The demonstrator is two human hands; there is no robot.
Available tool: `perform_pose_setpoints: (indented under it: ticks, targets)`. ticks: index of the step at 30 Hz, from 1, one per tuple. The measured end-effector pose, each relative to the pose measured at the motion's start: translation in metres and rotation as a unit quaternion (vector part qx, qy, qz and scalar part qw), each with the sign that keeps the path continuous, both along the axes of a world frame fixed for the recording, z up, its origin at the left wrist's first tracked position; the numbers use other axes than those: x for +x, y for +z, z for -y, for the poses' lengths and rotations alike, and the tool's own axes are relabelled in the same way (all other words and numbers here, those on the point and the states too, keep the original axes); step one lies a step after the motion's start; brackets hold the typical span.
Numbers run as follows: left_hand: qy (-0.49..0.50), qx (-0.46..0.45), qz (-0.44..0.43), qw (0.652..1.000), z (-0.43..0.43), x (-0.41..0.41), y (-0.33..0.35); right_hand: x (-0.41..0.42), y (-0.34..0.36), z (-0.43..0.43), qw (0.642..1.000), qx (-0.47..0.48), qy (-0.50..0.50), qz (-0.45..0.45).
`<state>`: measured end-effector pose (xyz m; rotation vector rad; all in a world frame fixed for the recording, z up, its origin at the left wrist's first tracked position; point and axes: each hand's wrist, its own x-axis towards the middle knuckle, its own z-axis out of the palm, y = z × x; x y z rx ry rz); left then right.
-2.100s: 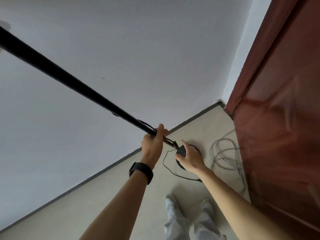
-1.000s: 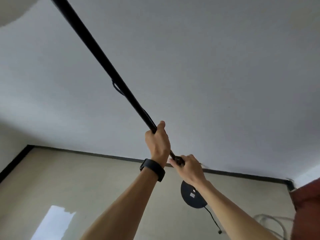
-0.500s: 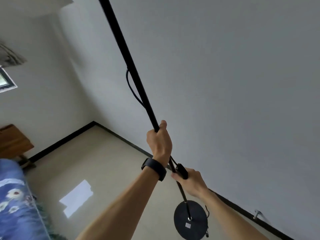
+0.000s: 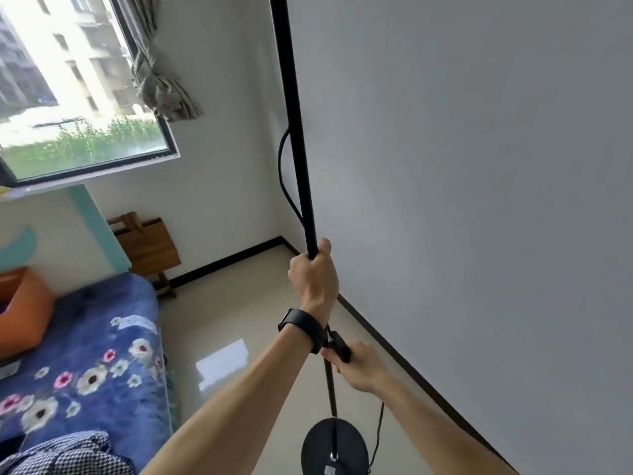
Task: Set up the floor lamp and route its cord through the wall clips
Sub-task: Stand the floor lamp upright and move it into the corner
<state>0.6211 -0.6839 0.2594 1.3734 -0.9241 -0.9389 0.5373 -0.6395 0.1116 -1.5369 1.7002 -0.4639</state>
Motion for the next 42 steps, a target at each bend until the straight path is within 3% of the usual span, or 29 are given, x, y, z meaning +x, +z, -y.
perform_pose_setpoints:
  ticks: [7,12,19,31,42]
  targets:
    - [0.074,0.014,0.006,0.997,0.164,0.053,-0.006,0.047,-0.012,0.185,0.997,-0.001,0.076,-0.012]
    - [0.115,0.029,-0.003,0.993,0.28,0.083,-0.008,0.074,-0.016,0.304,0.997,0.013,0.073,0.007]
    - [0.118,0.054,-0.027,0.991,0.444,0.122,-0.035,0.101,-0.037,0.47,0.996,0.041,0.075,0.015]
    - [0.049,0.094,-0.058,0.993,0.733,0.156,-0.051,0.144,-0.045,0.737,0.997,0.063,-0.012,-0.032]
    - [0.101,0.146,-0.032,0.984,1.0,0.153,-0.141,0.151,-0.137,1.009,0.992,0.121,-0.009,-0.02]
